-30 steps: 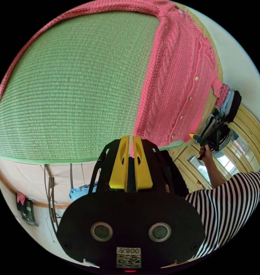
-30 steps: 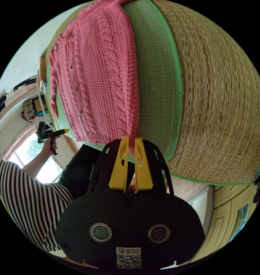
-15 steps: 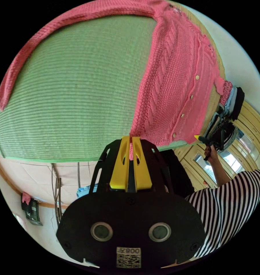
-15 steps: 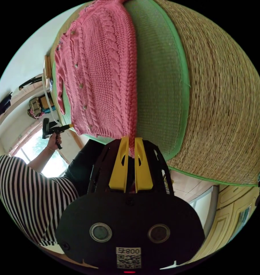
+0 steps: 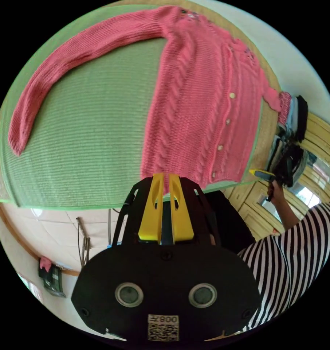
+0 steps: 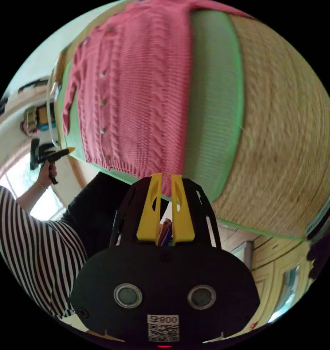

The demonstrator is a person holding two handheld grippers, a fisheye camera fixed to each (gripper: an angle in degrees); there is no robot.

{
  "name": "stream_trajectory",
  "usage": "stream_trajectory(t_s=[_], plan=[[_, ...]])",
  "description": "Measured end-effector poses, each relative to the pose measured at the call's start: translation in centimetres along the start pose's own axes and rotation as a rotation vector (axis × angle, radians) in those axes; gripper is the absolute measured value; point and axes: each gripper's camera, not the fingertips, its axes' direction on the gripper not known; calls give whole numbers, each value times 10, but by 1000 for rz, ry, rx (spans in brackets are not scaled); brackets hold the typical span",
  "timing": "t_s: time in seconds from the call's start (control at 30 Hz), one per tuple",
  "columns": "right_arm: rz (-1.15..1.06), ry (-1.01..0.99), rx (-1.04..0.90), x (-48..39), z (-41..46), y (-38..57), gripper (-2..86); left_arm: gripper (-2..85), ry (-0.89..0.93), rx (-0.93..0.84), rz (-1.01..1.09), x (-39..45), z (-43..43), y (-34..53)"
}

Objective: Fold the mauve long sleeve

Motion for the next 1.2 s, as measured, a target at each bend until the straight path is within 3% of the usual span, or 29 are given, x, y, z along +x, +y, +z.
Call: stream_trajectory(t_s=[0.17, 0.27, 0.37, 0.67, 0.83, 1.0, 1.2], plan=[[-448, 108, -93, -108, 41, -33, 82, 55, 180, -103, 130, 41, 41, -31], [-579, 245, -127, -139, 62, -34, 74, 56, 206, -135, 136, 54, 62, -45], [-612, 322, -100, -148, 62, -33, 54, 48, 286, -152, 85, 56, 75, -56], [-593, 223, -151, -150, 27, -39, 18, 15, 338, -169, 160, 87, 57, -76], [-608, 193, -155, -151, -7, -27, 10, 14, 328, -203, 192, 105, 50, -82], [-587, 190, -281, -141, 18, -36, 2, 17, 252, -244, 166, 116, 61, -99], [-498, 58, -228, -131, -26, -34, 1, 18, 215, -164, 204, 142, 21, -113]])
